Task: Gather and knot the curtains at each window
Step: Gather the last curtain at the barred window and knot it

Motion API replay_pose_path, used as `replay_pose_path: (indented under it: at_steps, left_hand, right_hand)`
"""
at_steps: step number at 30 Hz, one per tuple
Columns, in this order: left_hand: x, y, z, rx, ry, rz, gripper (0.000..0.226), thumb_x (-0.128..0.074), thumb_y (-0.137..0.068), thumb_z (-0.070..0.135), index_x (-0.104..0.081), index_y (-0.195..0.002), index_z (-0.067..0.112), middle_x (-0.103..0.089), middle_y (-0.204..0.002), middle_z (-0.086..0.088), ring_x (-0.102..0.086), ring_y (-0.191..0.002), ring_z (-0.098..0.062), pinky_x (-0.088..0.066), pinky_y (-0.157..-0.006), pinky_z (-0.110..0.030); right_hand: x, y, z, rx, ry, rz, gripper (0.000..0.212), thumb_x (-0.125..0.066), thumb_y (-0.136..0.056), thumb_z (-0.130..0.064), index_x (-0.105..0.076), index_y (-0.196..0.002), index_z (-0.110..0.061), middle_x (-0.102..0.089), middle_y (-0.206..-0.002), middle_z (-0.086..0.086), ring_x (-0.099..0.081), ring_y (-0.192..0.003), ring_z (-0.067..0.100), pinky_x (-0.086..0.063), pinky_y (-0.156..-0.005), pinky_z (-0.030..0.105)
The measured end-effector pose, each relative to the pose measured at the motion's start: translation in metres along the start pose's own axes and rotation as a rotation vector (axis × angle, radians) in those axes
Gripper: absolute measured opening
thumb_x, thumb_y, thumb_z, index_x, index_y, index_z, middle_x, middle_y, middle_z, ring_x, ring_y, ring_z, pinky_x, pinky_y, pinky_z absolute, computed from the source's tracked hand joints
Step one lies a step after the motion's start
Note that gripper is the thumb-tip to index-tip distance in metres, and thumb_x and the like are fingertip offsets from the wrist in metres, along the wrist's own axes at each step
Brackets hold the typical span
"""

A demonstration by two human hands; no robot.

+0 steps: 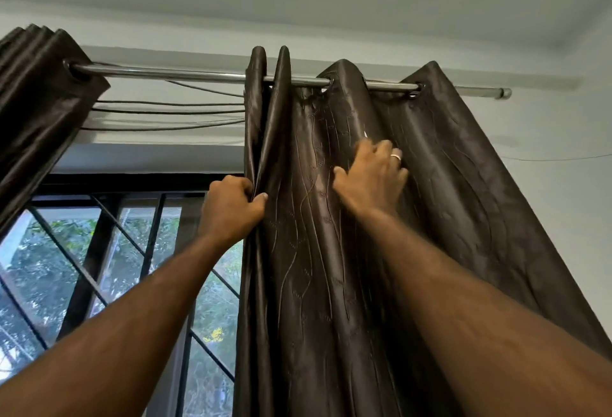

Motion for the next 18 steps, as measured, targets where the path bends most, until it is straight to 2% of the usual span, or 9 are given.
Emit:
replay_pose_path:
  at_steps: [2, 3, 5, 8, 13, 15, 16, 18]
  left_hand:
    - [-0.001, 0.000, -0.003, -0.013, 0.011, -0.006, 0.036, -0.074, -0.085, 0.040, -0.063, -0.064, 0.013, -0.058, -0.055, -0.005, -0.058, -0.056, -0.024, -0.051, -0.055, -0.037]
    - [-0.001, 0.000, -0.003, -0.014, 0.018, -0.002, 0.036, -0.074, -0.085, 0.042, -0.064, -0.066, 0.013, -0.059, -0.056, -0.004, -0.058, -0.057, -0.024, -0.052, -0.055, -0.037]
    - [-0.001, -0.001, -0.002, -0.018, 0.030, 0.012, 0.036, -0.075, -0.086, 0.041, -0.064, -0.066, 0.012, -0.059, -0.056, -0.004, -0.058, -0.056, -0.023, -0.049, -0.055, -0.037]
    - [-0.004, -0.001, 0.004, -0.031, 0.057, 0.005, 0.037, -0.075, -0.088, 0.035, -0.063, -0.065, 0.009, -0.058, -0.056, -0.007, -0.057, -0.055, -0.024, -0.043, -0.053, -0.033]
    - [-0.004, 0.001, 0.005, -0.048, 0.052, -0.027, 0.042, -0.073, -0.091, 0.031, -0.057, -0.061, 0.006, -0.054, -0.055, -0.009, -0.054, -0.055, -0.026, -0.045, -0.055, -0.036]
    - [0.000, 0.000, -0.001, -0.047, 0.048, -0.030, 0.044, -0.072, -0.091, 0.028, -0.051, -0.057, 0.009, -0.050, -0.053, -0.008, -0.050, -0.054, -0.027, -0.043, -0.054, -0.036]
    - [0.001, -0.001, -0.006, -0.040, 0.053, -0.035, 0.044, -0.072, -0.091, 0.028, -0.052, -0.058, 0.009, -0.050, -0.053, -0.009, -0.051, -0.054, -0.029, -0.045, -0.055, -0.037]
    - [0.003, 0.000, -0.015, -0.032, 0.090, -0.041, 0.043, -0.072, -0.089, 0.028, -0.053, -0.057, 0.007, -0.052, -0.053, -0.011, -0.053, -0.055, -0.031, -0.046, -0.055, -0.036]
  right_hand:
    - [-0.005, -0.002, 0.030, -0.087, 0.084, -0.084, 0.072, -0.068, -0.086, -0.060, -0.046, -0.138, -0.015, -0.050, -0.141, 0.014, -0.046, -0.132, 0.034, -0.041, -0.103, 0.054]
    - [-0.008, -0.003, 0.040, -0.111, 0.084, -0.120, 0.070, -0.067, -0.088, -0.059, -0.046, -0.138, -0.014, -0.053, -0.138, 0.014, -0.048, -0.131, 0.034, -0.041, -0.103, 0.053]
    - [-0.013, -0.008, 0.051, -0.110, 0.037, -0.173, 0.051, -0.064, -0.095, -0.046, -0.053, -0.132, -0.013, -0.062, -0.129, 0.013, -0.057, -0.123, 0.034, -0.045, -0.100, 0.049]
    - [-0.016, -0.010, 0.062, -0.157, -0.064, -0.199, 0.027, -0.062, -0.099, -0.029, -0.066, -0.120, -0.013, -0.067, -0.118, 0.015, -0.063, -0.110, 0.036, -0.048, -0.082, 0.038]
    - [-0.036, -0.002, 0.063, -0.234, -0.094, -0.309, 0.024, -0.061, -0.100, -0.024, -0.065, -0.119, -0.008, -0.065, -0.120, 0.015, -0.061, -0.112, 0.036, -0.045, -0.077, 0.035]
    - [-0.037, 0.006, 0.056, -0.253, -0.026, -0.256, 0.024, -0.056, -0.102, -0.019, -0.064, -0.121, -0.008, -0.064, -0.120, 0.015, -0.061, -0.112, 0.035, -0.044, -0.076, 0.037]
    - [-0.038, 0.010, 0.046, -0.253, 0.006, -0.218, 0.023, -0.053, -0.102, -0.017, -0.065, -0.120, -0.009, -0.066, -0.117, 0.014, -0.063, -0.110, 0.034, -0.047, -0.076, 0.038]
    - [-0.050, 0.017, -0.004, -0.151, -0.094, -0.232, 0.021, -0.053, -0.101, -0.017, -0.070, -0.109, -0.010, -0.068, -0.104, 0.013, -0.066, -0.106, 0.034, -0.050, -0.077, 0.037]
Point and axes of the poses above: each hand's wrist, its own y-axis away from the middle knuckle, its own x-axis out of the back of the hand, z = x × y, the point moved 10 cm from there along -y, towards the middle knuckle
